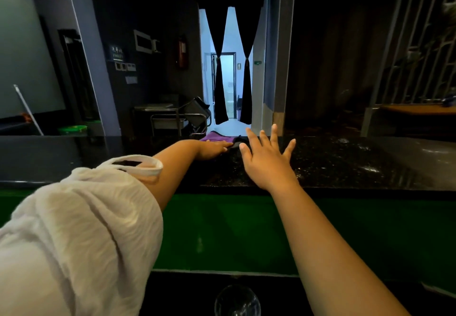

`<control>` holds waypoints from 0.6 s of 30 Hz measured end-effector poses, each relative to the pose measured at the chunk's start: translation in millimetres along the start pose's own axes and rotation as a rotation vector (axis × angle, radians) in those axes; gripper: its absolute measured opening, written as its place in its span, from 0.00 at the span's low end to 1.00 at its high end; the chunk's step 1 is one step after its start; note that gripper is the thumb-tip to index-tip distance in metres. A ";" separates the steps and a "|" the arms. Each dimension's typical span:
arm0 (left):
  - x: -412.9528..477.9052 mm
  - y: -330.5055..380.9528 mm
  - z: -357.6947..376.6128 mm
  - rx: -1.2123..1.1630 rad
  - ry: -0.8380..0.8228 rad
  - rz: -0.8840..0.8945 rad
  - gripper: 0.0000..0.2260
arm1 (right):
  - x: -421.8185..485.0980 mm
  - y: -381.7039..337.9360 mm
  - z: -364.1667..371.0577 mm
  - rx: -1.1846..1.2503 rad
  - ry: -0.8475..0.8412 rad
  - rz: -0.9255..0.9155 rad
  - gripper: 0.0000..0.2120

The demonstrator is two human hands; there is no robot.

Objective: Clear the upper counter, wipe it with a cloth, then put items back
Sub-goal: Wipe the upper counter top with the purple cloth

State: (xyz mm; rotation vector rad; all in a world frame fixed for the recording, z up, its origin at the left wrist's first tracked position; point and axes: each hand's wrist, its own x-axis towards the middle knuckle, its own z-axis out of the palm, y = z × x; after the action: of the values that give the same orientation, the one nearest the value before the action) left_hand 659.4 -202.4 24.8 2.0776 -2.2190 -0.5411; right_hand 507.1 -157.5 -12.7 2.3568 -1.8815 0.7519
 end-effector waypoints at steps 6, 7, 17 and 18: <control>-50.3 1.4 15.5 -0.088 0.057 0.092 0.19 | -17.0 -4.2 -9.3 -0.090 -0.032 0.095 0.27; -58.2 -0.3 17.8 -0.093 0.073 0.102 0.20 | -22.3 -4.9 -10.2 -0.100 -0.051 0.098 0.28; -102.5 -20.0 47.4 0.120 0.171 0.149 0.21 | -67.4 27.6 -23.2 -0.109 -0.055 -0.012 0.26; -102.2 -22.7 48.5 0.118 0.186 0.142 0.21 | -65.1 41.4 -28.9 -0.150 -0.037 0.017 0.26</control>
State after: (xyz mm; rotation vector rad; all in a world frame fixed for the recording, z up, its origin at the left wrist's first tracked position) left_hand 677.4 -93.0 -7.0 1.9116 -2.3146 -0.2024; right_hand 449.0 -100.1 -23.5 2.2822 -1.9019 0.5505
